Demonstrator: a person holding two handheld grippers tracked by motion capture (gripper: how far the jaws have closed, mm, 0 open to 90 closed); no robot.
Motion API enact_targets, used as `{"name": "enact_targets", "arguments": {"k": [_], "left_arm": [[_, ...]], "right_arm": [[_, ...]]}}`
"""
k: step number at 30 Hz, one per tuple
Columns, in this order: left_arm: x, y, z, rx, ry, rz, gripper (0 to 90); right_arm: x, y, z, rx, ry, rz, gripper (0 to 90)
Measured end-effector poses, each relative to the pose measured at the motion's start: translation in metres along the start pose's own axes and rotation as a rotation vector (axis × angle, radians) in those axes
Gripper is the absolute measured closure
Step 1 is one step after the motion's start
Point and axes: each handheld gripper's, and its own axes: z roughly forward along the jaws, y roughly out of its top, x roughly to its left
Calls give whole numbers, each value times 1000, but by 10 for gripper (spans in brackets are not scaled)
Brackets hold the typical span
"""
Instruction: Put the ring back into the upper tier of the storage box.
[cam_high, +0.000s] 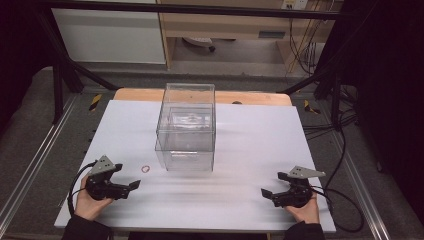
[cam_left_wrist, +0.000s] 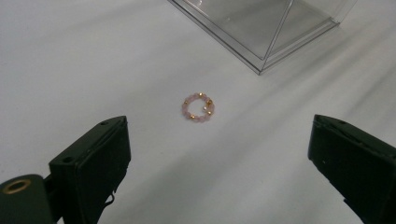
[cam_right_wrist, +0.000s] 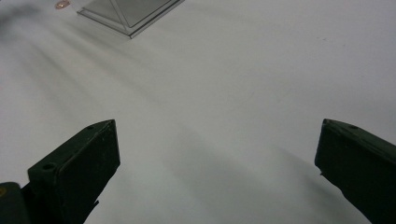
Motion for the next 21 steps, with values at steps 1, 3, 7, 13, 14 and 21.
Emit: {"name": "enact_targets", "arguments": {"k": [1,3,7,13,14,21], "left_arm": [[1,1,0,4,5,-4,57],[2,4,1,7,13,-9,57],[4,9,2,14,25,-13,59],[8,18,7,22,70,-32,94],[9,19,8,23,78,-34,101],[12,24,23,42,93,-80,178]], "right_arm": [[0,0,0,0,0,0,5],[0,0,0,0,-1,0,5],[0,0,0,0,-2,-2,5],[0,0,1,5,-3,-1,5],[0,0,1,5,-3,-1,5],[0,0,0,2,-5,0,5]]}}
